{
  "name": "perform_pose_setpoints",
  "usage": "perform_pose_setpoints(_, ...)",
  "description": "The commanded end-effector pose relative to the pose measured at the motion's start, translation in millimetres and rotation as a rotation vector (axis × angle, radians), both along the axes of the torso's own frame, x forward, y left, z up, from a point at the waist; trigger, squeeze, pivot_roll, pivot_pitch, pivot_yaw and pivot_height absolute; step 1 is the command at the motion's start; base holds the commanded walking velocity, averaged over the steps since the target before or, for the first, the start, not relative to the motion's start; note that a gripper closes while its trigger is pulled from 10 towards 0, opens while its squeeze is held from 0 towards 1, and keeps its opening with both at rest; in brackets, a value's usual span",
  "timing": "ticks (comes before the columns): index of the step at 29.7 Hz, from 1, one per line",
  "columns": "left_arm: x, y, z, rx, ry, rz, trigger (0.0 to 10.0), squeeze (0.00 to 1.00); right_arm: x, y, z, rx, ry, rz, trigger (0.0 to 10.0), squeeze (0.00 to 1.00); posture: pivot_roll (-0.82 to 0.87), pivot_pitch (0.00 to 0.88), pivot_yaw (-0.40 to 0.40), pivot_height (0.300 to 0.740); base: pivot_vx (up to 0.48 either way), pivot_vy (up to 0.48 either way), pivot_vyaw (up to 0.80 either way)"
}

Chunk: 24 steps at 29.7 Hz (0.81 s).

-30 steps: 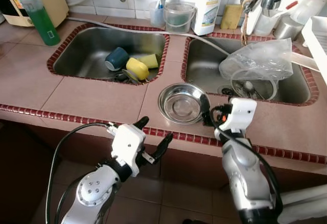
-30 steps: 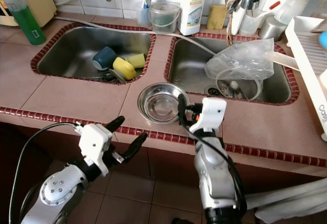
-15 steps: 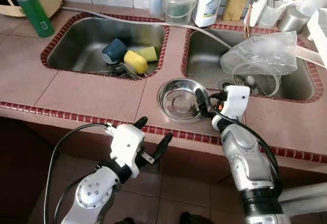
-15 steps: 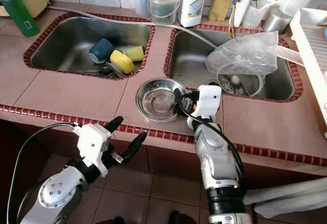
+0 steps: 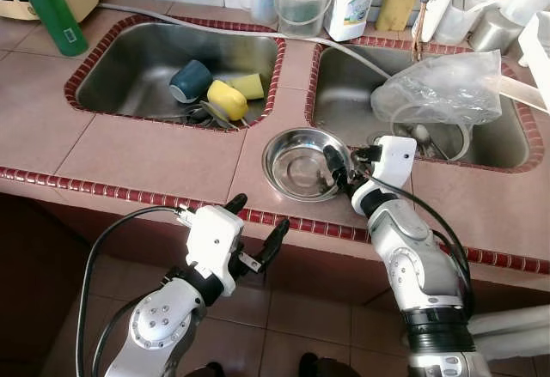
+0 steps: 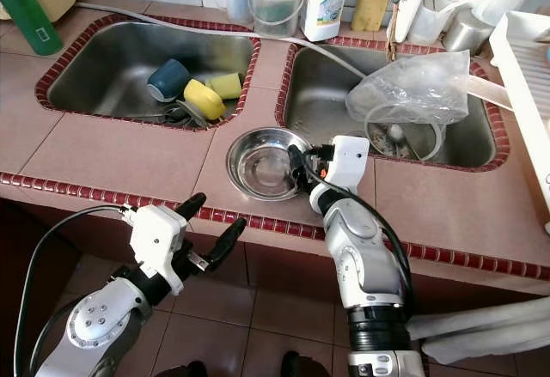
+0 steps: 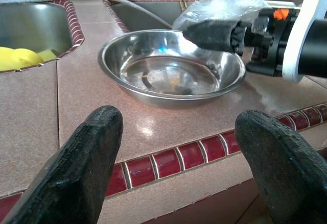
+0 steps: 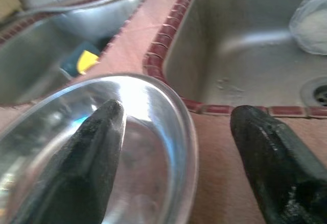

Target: Kitchen organization

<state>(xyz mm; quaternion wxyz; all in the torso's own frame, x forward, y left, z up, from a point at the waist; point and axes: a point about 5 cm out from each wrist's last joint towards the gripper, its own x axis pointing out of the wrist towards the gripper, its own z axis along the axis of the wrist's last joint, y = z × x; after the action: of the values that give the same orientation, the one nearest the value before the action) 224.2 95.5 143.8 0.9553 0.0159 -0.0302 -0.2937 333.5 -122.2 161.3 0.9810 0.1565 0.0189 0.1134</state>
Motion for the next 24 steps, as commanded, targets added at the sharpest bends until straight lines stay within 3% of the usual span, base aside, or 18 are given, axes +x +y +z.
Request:
perform_pose_setpoints(1, -4.2, -2.3, 1.5, 0.0, -0.002, -0.016, 10.0, 0.0, -0.7, 0.0, 7.2, 0.027, -0.008, 0.008, 0.0, 0.0, -0.04, 0.215, -0.018, 0.74, 0.0, 0.0, 0.0)
perform_pose_setpoints(24, -4.3, -5.0, 2.9, 0.011, -0.019, -0.047, 10.0, 0.0, -15.8, -11.3, 0.9, 0.112, 0.104, -0.001, 0.0, 0.0, -0.04, 0.188, -0.027, 0.74, 0.0, 0.0, 0.0)
